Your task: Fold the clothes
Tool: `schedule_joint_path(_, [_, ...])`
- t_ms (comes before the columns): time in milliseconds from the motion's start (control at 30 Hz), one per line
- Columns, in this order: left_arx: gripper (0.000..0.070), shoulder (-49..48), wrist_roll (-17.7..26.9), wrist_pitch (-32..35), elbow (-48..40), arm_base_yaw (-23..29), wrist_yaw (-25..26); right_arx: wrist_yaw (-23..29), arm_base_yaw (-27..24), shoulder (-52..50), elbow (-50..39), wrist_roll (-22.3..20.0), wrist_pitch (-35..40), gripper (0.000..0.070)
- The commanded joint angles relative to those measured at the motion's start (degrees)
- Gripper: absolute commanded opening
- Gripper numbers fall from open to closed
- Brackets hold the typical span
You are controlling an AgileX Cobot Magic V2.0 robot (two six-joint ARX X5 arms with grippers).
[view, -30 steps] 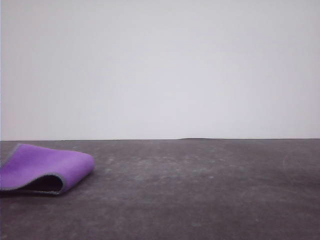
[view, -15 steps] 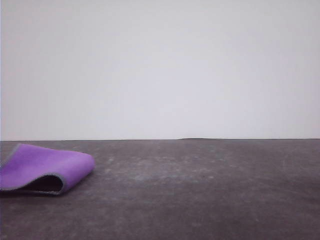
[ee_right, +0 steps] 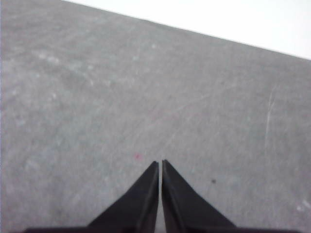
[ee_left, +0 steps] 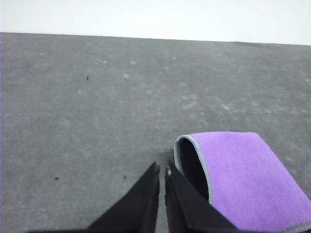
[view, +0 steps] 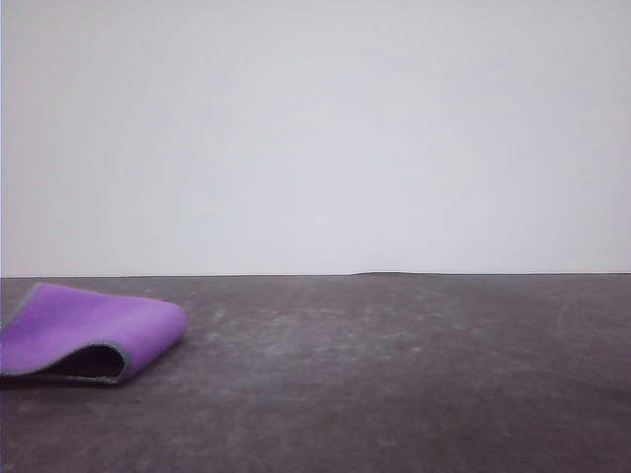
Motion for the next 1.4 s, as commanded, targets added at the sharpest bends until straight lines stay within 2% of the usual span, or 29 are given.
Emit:
schedule_joint_path(0, [0.0016,-0.1,-0.2,-0.4,-1.1,0.0,-0.1,0.0,-0.1,-0.8,-0.7,-0.2,1.0,0.0004])
schedule_joint_path(167, [0.0016,-0.1,-0.2,-0.4,-1.1,-0.1,-0.1,0.1,-1.2,-2.0,-1.6,1.3,3.1,0.0004])
schedule_joint_path(667, [0.0016,-0.1,-0.2,-0.5,-1.1,-0.1,-0.1,0.2,-2.5,-2.0,-1.6,4.4,3.2,0.0004])
schedule_joint_path(1367, [0.0016,-0.1,-0.2,-0.4,-1.1,-0.1,-0.1,0.0,-2.4,-2.0,-1.6,4.5,3.5,0.0004])
